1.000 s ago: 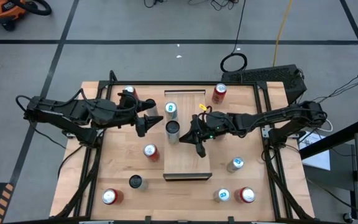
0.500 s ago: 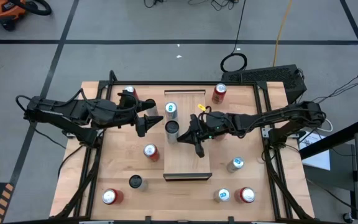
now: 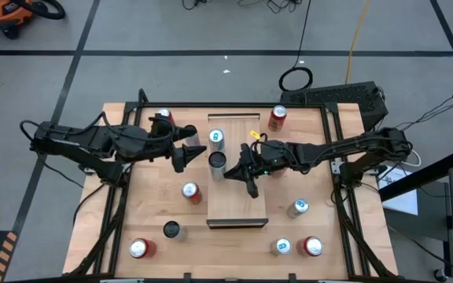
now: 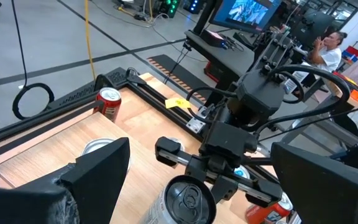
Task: Place canned beverage on shelf
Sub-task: Put the top right white and yellow soda can on the shelf, then put the top right orange soda can on the shelf
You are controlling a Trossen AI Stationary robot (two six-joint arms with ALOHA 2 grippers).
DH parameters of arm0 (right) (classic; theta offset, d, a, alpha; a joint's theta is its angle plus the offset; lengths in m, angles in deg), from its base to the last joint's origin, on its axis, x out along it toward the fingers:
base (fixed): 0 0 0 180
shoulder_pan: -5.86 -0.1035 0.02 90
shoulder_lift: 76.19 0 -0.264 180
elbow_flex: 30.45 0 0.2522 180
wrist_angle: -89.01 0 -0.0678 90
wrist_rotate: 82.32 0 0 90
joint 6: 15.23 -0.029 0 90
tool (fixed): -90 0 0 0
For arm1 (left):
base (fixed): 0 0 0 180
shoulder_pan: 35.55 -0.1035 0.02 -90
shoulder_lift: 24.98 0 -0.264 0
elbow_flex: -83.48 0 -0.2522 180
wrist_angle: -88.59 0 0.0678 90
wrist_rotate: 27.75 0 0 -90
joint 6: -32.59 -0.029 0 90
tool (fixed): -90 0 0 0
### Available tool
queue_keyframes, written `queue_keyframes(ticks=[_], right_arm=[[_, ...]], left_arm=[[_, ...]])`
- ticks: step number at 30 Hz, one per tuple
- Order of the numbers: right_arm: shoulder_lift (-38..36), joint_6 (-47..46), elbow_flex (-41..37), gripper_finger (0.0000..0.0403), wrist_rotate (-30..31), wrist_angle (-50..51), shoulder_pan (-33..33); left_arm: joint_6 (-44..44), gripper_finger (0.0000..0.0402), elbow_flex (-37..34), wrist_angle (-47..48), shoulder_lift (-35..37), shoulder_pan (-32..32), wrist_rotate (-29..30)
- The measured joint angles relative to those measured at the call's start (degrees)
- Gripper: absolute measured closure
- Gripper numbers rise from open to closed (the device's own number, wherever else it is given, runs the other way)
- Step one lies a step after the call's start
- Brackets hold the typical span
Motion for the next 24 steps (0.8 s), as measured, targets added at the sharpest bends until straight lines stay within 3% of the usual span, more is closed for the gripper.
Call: queue_keyframes(ticks=[10, 13, 24], right_arm=[[0.0, -1.0, 0.0, 0.0399, -0.4, 0.0, 0.0], [-1.5, -2.9, 0.0, 0.0399, -3.1, 1.9, 0.0], [-17.1, -10.1, 0.0, 0.0402, -4.8, 23.6, -1.1]], left_arm=[[0.0, 0.0008, 0.0, 0.0, 0.0, 0.0, 0.0], [0.0, 0.0008, 0.0, 0.0, 0.0, 0.0, 0.0], [-2.6, 0.0008, 0.0, 0.0, 0.0, -0.1, 0.5]])
